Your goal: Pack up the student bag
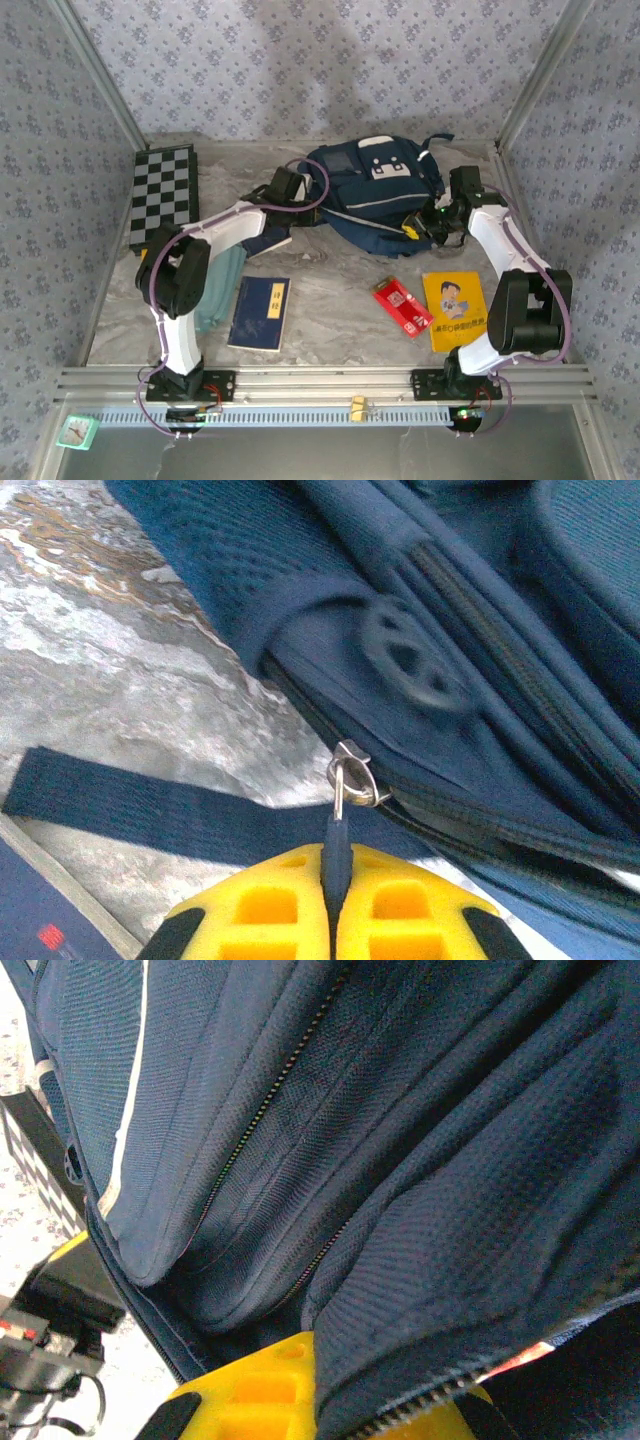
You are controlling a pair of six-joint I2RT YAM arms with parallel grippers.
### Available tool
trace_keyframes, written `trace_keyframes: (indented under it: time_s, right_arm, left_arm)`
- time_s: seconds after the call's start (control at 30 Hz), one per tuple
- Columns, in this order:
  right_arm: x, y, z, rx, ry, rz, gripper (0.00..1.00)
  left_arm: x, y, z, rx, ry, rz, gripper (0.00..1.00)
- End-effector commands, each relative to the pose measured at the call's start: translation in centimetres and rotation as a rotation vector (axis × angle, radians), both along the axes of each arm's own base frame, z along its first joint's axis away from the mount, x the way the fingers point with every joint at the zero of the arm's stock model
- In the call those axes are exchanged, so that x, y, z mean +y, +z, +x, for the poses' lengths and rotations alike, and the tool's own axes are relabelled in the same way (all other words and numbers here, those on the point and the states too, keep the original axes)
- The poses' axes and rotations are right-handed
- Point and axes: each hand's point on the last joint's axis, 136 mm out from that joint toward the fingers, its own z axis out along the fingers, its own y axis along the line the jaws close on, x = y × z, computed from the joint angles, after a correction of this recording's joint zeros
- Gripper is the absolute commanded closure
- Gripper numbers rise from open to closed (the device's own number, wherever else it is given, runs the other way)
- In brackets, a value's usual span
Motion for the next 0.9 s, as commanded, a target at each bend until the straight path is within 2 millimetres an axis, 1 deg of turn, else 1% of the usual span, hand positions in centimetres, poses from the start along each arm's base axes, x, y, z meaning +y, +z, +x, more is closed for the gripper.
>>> trace_keyframes:
  time_s: [0.0,0.03,0.1,0.17,0.2,0.27,0.33,0.43,0.47,0.5,0.53,0.57,0.63,0.67,0.7,0.77,0.8,0.87]
  right_arm:
    - [-0.4,1.9,0.3,-0.066,0.017,-0.019,1.00]
    - [0.2,2.2,0.6,-0.085,0.023,-0.015,1.00]
    - [2.0,1.9,0.9,-0.099,0.047,-0.004,1.00]
    - [3.5,1.5,1.3,-0.102,0.057,-0.003,1.00]
    - [4.1,1.3,1.6,-0.109,0.049,-0.006,1.00]
    - [5.9,0.9,2.2,-0.138,0.054,-0.008,1.00]
    - [6.9,-0.1,2.4,-0.125,0.048,-0.038,1.00]
    - [8.9,-1.3,2.6,-0.127,0.044,-0.017,1.00]
    - [9.7,-1.9,2.5,-0.125,0.048,-0.016,0.99]
    - [10.2,-2.1,2.6,-0.127,0.056,-0.010,0.94]
    - [10.8,-2.3,2.6,-0.129,0.074,-0.005,0.91]
    - [11.1,-2.3,2.4,-0.131,0.090,-0.015,0.88]
    - [10.6,-2.4,1.9,-0.130,0.105,-0.065,0.79]
    - [10.1,-2.1,1.5,-0.135,0.108,-0.088,0.73]
    - [9.6,-1.8,1.1,-0.146,0.114,-0.111,0.67]
    - [8.9,-1.3,0.1,-0.156,0.132,-0.134,0.51]
    - [8.4,-1.1,-0.6,-0.148,0.140,-0.145,0.44]
    - [7.3,-0.8,-1.8,-0.143,0.152,-0.186,0.37]
  left_arm:
    - [3.2,-0.1,2.9,0.008,0.122,0.031,1.00]
    - [2.8,0.1,3.2,0.002,0.107,0.018,1.00]
    - [2.1,0.3,3.6,-0.005,0.089,-0.006,1.00]
    - [2.0,0.3,4.2,-0.008,0.084,0.000,1.00]
    - [2.2,0.4,4.6,-0.008,0.088,0.003,1.00]
    - [2.7,0.8,5.5,-0.010,0.086,0.010,1.00]
    - [3.5,1.1,6.3,-0.014,0.095,0.032,1.00]
    - [4.0,0.9,6.7,-0.004,0.077,0.046,1.00]
    - [4.0,0.8,6.6,0.002,0.066,0.055,1.00]
    - [4.1,0.6,6.5,0.011,0.054,0.063,0.95]
    - [4.2,0.6,6.2,0.021,0.048,0.076,0.86]
    - [4.5,0.7,6.0,0.027,0.046,0.081,0.80]
    - [4.6,1.6,5.3,0.030,0.043,0.061,0.67]
    - [4.5,2.2,4.6,0.032,0.034,0.038,0.58]
    - [4.5,2.9,4.0,0.032,0.033,0.018,0.53]
    - [4.9,3.6,2.6,0.052,0.064,-0.016,0.50]
    - [4.8,4.1,1.7,0.067,0.069,-0.044,0.50]
    - [4.3,4.8,0.0,0.086,0.076,-0.096,0.49]
